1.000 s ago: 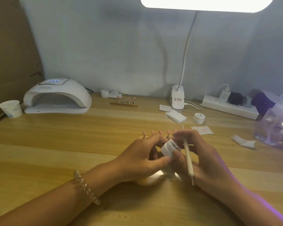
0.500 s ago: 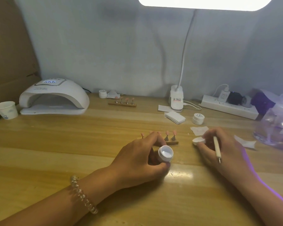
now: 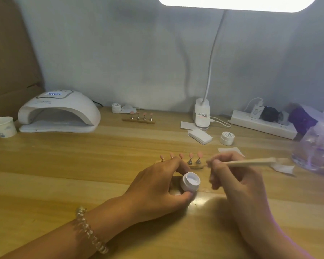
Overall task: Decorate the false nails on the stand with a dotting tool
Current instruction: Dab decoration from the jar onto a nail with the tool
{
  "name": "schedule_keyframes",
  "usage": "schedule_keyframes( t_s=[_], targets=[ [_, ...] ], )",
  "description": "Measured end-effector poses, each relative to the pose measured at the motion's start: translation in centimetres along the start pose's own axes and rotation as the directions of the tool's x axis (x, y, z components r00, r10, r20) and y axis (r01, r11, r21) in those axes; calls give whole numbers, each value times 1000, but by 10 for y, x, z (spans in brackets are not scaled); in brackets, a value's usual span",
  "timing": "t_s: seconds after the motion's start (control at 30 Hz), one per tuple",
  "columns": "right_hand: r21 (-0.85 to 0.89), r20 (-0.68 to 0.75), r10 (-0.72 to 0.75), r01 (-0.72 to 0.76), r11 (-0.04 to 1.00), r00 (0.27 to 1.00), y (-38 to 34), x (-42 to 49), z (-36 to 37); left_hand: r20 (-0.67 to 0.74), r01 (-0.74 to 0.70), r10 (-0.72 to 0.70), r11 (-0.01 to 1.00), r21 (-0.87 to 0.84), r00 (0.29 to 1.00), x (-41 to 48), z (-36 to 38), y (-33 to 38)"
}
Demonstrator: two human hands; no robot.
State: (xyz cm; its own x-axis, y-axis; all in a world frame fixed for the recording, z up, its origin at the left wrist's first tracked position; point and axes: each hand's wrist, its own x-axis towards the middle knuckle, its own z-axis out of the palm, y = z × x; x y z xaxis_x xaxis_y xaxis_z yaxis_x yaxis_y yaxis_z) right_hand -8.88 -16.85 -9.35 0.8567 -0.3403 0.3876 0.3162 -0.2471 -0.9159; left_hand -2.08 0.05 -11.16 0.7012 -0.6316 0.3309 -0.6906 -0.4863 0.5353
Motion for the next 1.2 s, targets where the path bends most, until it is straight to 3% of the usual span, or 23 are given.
schedule_keyframes(
  t_s=[0.2,0.67,0.87,0.97,1.07,1.2],
  targets=[
    [-43,57,202,-200,979,978,10,3,1,-12,-5,6,1000,28,1000,1,-2,3],
    [-70,119,183,-176,982,976,10,3,1,-10,-21,22,1000,22,1000,0,-2,1],
    [112,80,169,-177,978,982,8,2,-1,-46,-30,29,1000,-6,998,0,-2,2],
    [250,55,142,-151,956,988,4,1,-2,-102,-13,6,998,-64,995,1,-3,3],
    [399,78,201,-216,891,976,2,2,-4,-234,44,-64,995,-91,970,2,-7,-2],
    [427,93,241,-257,867,966,7,6,-8,-439,257,-287,958,-128,851,14,-24,-30]
  ],
)
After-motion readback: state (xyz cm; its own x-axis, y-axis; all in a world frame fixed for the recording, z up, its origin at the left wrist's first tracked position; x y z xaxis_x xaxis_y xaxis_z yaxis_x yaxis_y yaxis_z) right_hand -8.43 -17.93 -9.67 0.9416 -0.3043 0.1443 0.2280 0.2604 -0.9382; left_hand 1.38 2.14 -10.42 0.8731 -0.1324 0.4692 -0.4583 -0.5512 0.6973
